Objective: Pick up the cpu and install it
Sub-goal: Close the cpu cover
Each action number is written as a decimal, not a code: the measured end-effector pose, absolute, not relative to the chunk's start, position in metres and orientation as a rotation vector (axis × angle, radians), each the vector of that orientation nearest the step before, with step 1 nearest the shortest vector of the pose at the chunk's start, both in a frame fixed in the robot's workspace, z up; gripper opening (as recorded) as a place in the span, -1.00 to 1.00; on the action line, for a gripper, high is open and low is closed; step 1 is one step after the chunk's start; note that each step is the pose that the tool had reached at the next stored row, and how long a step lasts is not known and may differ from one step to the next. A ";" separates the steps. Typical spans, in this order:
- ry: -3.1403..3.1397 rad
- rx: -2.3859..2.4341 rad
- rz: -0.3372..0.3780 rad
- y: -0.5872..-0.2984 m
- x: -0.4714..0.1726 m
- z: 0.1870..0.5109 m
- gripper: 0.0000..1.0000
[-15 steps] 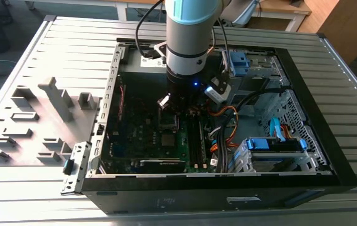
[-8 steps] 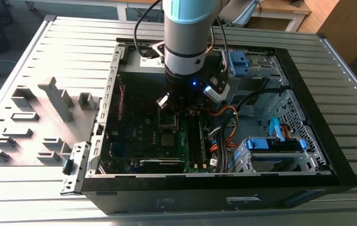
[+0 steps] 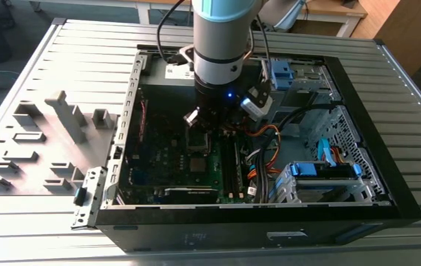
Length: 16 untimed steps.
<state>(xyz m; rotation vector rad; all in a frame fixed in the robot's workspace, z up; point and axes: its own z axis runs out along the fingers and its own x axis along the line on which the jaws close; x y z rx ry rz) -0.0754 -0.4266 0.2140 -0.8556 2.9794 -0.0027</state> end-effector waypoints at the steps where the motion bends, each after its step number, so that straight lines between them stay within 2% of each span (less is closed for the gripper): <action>1: 2.979 -0.856 -0.002 -0.427 -0.075 0.215 -0.79; 16: 2.978 -0.855 0.005 -0.439 -0.076 0.238 -0.79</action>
